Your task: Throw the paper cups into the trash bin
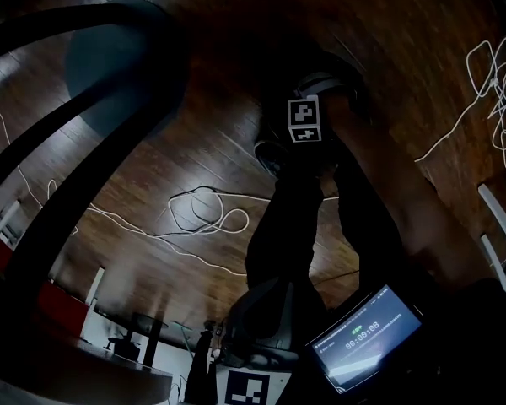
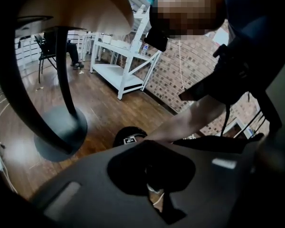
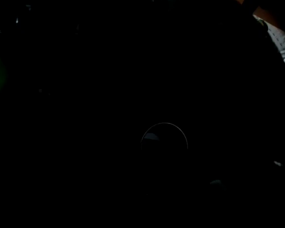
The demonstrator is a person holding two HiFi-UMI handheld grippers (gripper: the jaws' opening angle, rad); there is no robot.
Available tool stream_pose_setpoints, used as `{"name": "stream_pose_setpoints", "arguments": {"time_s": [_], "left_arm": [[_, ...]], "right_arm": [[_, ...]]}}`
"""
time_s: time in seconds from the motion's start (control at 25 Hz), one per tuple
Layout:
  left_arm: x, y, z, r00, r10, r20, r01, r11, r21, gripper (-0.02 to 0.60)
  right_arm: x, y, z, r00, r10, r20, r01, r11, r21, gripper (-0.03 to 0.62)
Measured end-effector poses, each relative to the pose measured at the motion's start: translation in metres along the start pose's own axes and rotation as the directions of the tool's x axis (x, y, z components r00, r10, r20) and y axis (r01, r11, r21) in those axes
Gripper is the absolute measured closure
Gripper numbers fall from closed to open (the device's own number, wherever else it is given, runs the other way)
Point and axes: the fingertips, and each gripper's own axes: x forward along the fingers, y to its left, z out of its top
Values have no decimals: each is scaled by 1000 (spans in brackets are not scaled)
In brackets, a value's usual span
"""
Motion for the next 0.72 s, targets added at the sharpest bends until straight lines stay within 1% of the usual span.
{"name": "stream_pose_setpoints", "arguments": {"time_s": [0.08,0.16,0.24,0.32,0.4,0.56,0.72], "left_arm": [[1,2,-1,1000,1,0,-1,1000,-3,577],[2,5,-2,1000,3,1,-3,1000,-6,577],[3,8,-3,1000,4,1,-4,1000,-10,577],[4,10,-3,1000,6,2,-6,1000,-13,577],[4,11,-3,1000,4,3,-4,1000,-17,577],[-3,1,5,1000,-14,9,14,1000,-21,577],[-14,-14,21,999,-21,29,21,1000,-8,577]], "right_arm": [[10,3,-2,1000,13,-2,-13,1000,19,565],[14,5,-3,999,34,-5,-34,998,60,560],[13,5,-3,998,56,-3,-56,991,121,505],[6,2,-2,998,61,6,-61,983,170,505],[-5,0,-2,998,62,13,-63,975,212,505],[-37,-7,-1,996,78,31,-84,943,321,502],[-82,-22,1,996,79,45,-90,933,348,521]]}}
